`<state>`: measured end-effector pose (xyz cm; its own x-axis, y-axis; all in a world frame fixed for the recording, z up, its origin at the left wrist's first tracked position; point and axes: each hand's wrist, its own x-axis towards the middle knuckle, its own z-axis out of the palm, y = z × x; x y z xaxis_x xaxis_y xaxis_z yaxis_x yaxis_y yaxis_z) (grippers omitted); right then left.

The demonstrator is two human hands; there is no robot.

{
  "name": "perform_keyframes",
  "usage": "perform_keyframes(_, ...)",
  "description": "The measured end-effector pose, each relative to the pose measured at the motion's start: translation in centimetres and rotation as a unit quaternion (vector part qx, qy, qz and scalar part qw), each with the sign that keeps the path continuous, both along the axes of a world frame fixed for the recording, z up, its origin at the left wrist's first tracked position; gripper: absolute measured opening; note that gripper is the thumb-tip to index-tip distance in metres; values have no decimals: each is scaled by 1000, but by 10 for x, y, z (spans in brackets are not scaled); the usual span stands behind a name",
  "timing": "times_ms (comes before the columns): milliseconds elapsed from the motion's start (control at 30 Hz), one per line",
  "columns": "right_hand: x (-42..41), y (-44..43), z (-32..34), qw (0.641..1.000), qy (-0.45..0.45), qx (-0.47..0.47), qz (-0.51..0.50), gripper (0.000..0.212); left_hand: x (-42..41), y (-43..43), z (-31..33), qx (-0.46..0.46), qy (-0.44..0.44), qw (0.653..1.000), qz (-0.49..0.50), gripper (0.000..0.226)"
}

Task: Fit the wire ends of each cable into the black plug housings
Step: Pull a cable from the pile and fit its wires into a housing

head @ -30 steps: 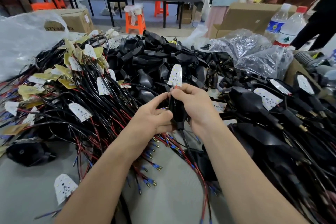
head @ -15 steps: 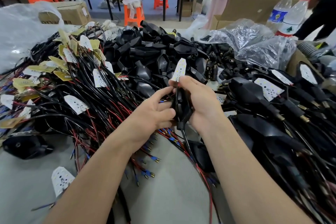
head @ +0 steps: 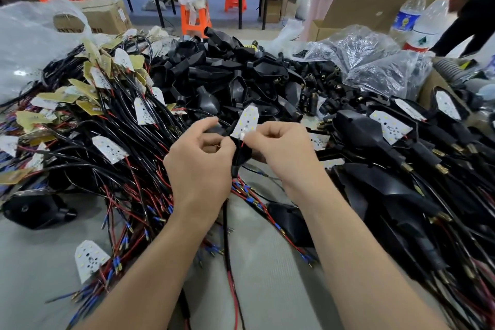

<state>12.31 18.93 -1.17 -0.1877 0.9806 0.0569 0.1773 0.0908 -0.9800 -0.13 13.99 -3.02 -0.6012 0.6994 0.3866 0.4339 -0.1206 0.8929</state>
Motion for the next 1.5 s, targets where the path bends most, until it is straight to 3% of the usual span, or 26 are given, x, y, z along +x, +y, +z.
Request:
perform_keyframes(100, 0, -2, 1, 997, -58, 49, -11, 14, -4, 3, 1, -13, -117, 992, -48, 40)
perform_keyframes(200, 2, -1, 3, 992, -98, 80, -19, 6, -1, 5, 3, -7, -269, 953, -141, 50)
perform_keyframes(300, 4, -3, 4, 984, -148, 101, -4, 16, -2, 7, 2, -23, -294, 930, -220, 55)
perform_keyframes(400, 8, -2, 7, 983, -160, 63, 64, 22, -3, 6, 3, -34, -352, 902, -248, 35)
perform_keyframes(467, 9, -2, 8, 980, -169, 41, 95, 32, -3, 8, 4, -45, -330, 911, -244, 19)
perform_keyframes(533, 5, -5, 6, 975, -194, 83, 68, 37, -3, 10, 3, -39, -295, 927, -229, 23)
perform_keyframes(667, -8, -15, 2, 962, -176, 199, -57, 14, -5, 10, 5, -35, -330, 921, -202, 26)
perform_keyframes(767, -5, -9, 2, 982, -100, 148, -60, 15, -6, 10, 7, -26, -336, 926, -173, 19)
perform_keyframes(867, 2, -5, 3, 998, -29, 27, 43, 26, -9, 11, 11, 19, -354, 926, -130, 19)
perform_keyframes(967, 9, -6, 3, 970, -171, 21, 169, 23, -17, 10, 16, 71, -366, 923, -98, 17)
perform_keyframes(1067, 11, -8, 11, 948, -258, 57, 178, 15, -30, 10, 18, 107, -397, 909, -69, 20)
perform_keyframes(1167, 10, -7, 19, 937, -318, 136, 58, 20, -39, 9, 17, 96, -388, 916, -42, 14)
perform_keyframes(1233, 1, -8, 24, 881, -389, 243, -115, 11, -40, 6, 16, 72, -357, 931, -34, 20)
perform_keyframes(1300, -11, -7, 32, 833, -374, 322, -249, 11, -42, 3, 16, 62, -328, 942, -42, 24)
perform_keyframes(1333, -14, -4, 37, 837, -340, 334, -268, 12, -44, 1, 17, 54, -314, 946, -56, 28)
perform_keyframes(1500, -23, 27, 56, 937, -179, 250, -163, 38, -38, -1, 17, -45, -164, 961, -220, 56)
